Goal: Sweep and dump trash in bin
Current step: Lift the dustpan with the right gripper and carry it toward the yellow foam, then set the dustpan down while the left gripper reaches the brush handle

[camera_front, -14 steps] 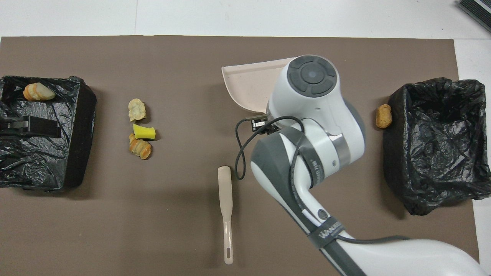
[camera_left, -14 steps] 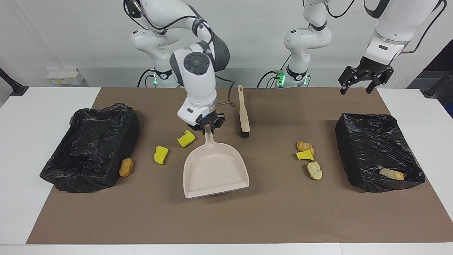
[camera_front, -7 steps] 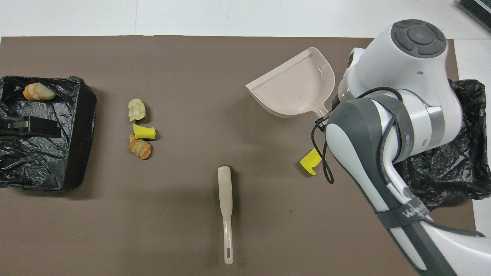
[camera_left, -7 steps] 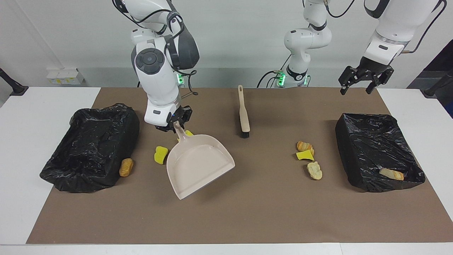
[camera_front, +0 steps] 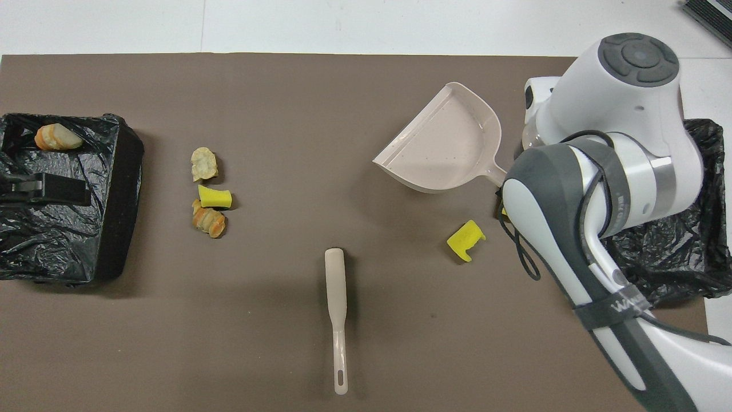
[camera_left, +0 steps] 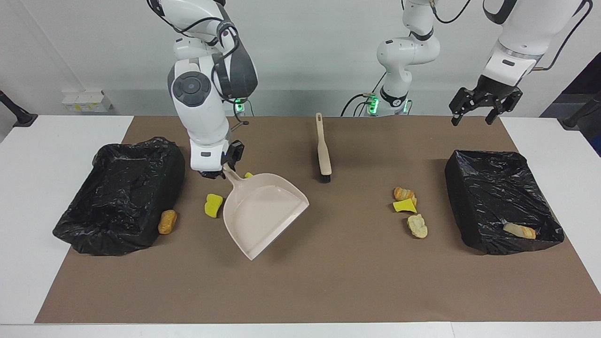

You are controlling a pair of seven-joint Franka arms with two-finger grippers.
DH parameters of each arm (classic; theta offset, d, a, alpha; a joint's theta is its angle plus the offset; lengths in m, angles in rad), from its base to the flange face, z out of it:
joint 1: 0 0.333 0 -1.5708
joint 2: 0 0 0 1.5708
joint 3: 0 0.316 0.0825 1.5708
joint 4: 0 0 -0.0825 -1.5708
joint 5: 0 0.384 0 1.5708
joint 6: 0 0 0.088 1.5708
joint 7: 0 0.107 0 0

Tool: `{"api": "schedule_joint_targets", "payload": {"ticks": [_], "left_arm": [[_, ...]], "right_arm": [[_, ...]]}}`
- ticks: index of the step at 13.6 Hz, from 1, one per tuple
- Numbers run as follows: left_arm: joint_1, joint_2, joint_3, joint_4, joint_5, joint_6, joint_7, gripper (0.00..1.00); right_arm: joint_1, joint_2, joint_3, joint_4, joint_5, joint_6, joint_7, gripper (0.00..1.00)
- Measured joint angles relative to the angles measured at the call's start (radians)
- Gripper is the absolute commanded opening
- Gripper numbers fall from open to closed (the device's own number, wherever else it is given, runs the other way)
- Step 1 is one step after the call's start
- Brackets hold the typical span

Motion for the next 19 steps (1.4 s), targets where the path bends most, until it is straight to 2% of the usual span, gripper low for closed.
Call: {"api": "schedule_joint_targets", "payload": {"ticks": [4, 9, 14, 16, 19], "left_arm": [[-0.041, -0.006, -0.014, -0.031, -0.006, -0.004, -0.064, 1.0], [-0.268, -0.028, -0.028, -0.195, -0.007, 0.044, -0.29, 1.0], [-0.548, -0.096, -0.033, -0.476, -0.008, 0.242, -0.577, 1.0], [-0.646, -0.078, -0.034, -0.574, -0.008, 0.38, -0.674, 1.0], [-0.754, 0.001, -0.034, -0.678, -0.008, 0.573, -0.753, 1.0]], "right_arm": [[-0.074, -0.004, -0.001, -0.007, -0.01, 0.0, -0.254, 0.0], [-0.08, -0.004, 0.0, -0.01, -0.086, 0.0, -0.498, 0.0], [-0.061, -0.015, 0.003, -0.034, -0.109, 0.003, -0.636, 0.0], [-0.057, -0.035, 0.003, -0.077, -0.113, 0.033, -0.664, 0.0], [-0.057, -0.052, 0.004, -0.141, -0.115, 0.099, -0.768, 0.0]]}}
